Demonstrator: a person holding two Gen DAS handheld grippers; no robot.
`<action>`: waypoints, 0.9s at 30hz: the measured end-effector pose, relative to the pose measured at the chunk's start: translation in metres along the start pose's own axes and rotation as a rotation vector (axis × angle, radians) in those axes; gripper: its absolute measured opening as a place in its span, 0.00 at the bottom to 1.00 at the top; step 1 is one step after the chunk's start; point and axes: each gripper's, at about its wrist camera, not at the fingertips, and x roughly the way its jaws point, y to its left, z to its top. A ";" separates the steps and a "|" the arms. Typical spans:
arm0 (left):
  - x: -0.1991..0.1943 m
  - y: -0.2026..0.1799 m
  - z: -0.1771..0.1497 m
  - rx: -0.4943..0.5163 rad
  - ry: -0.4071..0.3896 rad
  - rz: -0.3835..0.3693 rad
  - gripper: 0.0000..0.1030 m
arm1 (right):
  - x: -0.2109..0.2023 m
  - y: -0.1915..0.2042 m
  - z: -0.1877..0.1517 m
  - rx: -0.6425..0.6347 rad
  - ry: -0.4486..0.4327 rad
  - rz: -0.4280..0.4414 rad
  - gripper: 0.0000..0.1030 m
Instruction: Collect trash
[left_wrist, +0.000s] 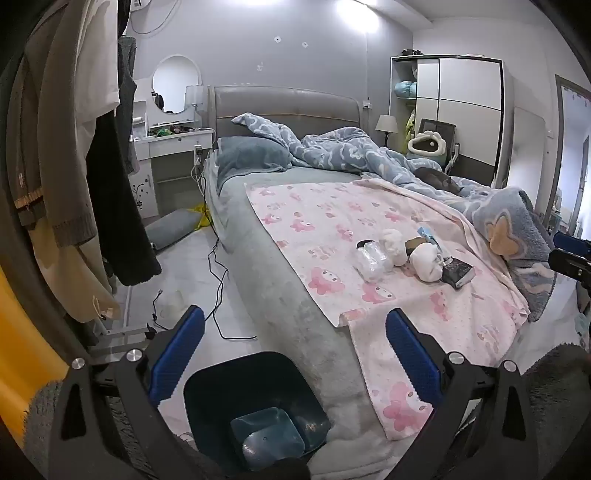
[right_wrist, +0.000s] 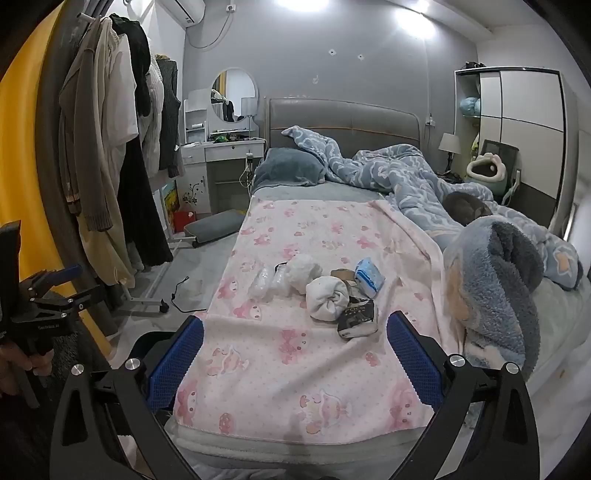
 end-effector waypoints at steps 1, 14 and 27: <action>0.000 0.000 0.000 -0.001 0.000 0.000 0.97 | 0.000 0.000 0.000 0.004 0.000 0.002 0.97; 0.000 0.001 0.000 -0.004 0.006 0.001 0.97 | 0.000 0.001 0.000 0.003 0.004 0.002 0.97; -0.001 -0.002 -0.002 -0.002 0.009 0.000 0.97 | 0.001 0.002 0.001 0.003 0.006 0.002 0.97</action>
